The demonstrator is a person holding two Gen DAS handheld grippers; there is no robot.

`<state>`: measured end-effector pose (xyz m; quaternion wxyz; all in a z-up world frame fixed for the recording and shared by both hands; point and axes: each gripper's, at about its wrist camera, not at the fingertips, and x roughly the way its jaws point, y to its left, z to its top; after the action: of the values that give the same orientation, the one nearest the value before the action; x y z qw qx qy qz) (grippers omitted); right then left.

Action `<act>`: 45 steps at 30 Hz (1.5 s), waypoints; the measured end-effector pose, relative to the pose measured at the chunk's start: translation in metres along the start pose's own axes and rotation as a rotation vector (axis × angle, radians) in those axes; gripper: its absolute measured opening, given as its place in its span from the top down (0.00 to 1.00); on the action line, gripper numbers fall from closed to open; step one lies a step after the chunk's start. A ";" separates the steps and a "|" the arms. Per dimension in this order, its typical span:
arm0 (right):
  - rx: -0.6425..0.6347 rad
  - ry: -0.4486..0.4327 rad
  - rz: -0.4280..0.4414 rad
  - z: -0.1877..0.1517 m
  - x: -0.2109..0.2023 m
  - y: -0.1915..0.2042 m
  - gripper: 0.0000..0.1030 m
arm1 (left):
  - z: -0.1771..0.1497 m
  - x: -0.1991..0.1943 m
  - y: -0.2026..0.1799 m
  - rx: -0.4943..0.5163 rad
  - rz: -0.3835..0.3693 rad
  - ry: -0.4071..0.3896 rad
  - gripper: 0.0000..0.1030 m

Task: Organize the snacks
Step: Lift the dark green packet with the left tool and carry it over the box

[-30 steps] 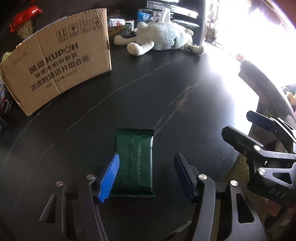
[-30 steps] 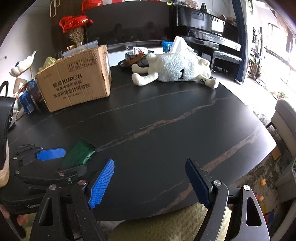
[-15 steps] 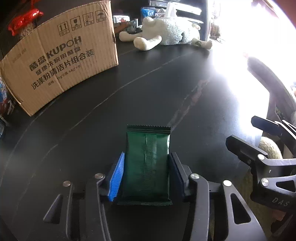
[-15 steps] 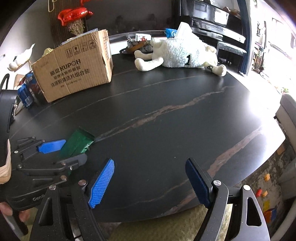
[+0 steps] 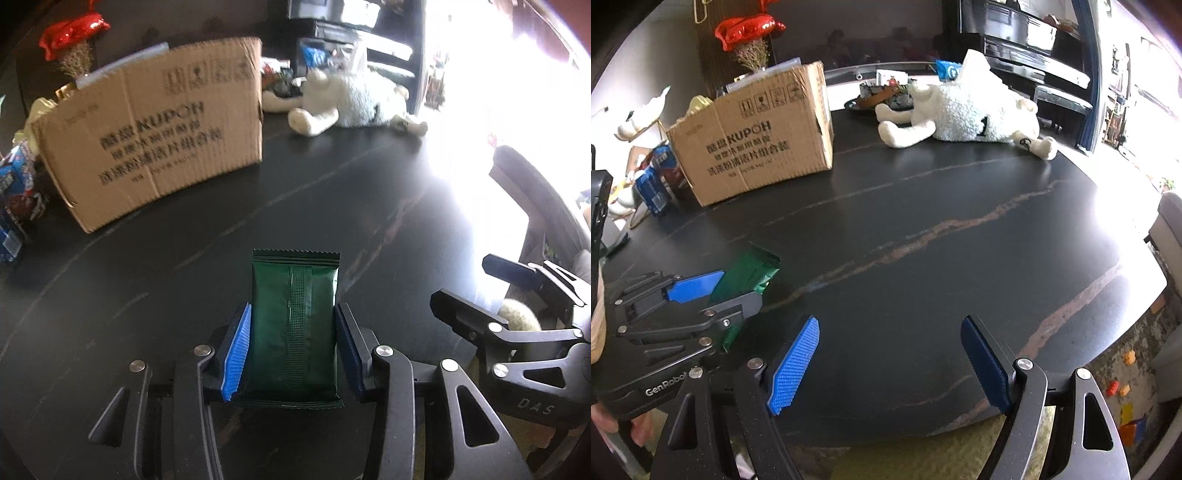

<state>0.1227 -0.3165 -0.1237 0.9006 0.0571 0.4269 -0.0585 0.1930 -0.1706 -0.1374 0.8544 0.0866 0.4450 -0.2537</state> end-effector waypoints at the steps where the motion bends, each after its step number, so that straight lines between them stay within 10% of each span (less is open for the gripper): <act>1: -0.003 -0.006 -0.001 0.002 -0.002 0.001 0.22 | 0.001 -0.005 0.002 -0.009 0.007 -0.010 0.57; 45: -0.113 -0.311 0.100 0.153 -0.050 0.099 0.22 | 0.098 -0.123 0.111 -0.149 0.131 -0.294 0.57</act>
<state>0.2228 -0.2396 0.0162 0.9593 0.0177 0.2818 0.0023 0.2616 -0.0684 0.0106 0.9290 0.0140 0.3264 -0.1739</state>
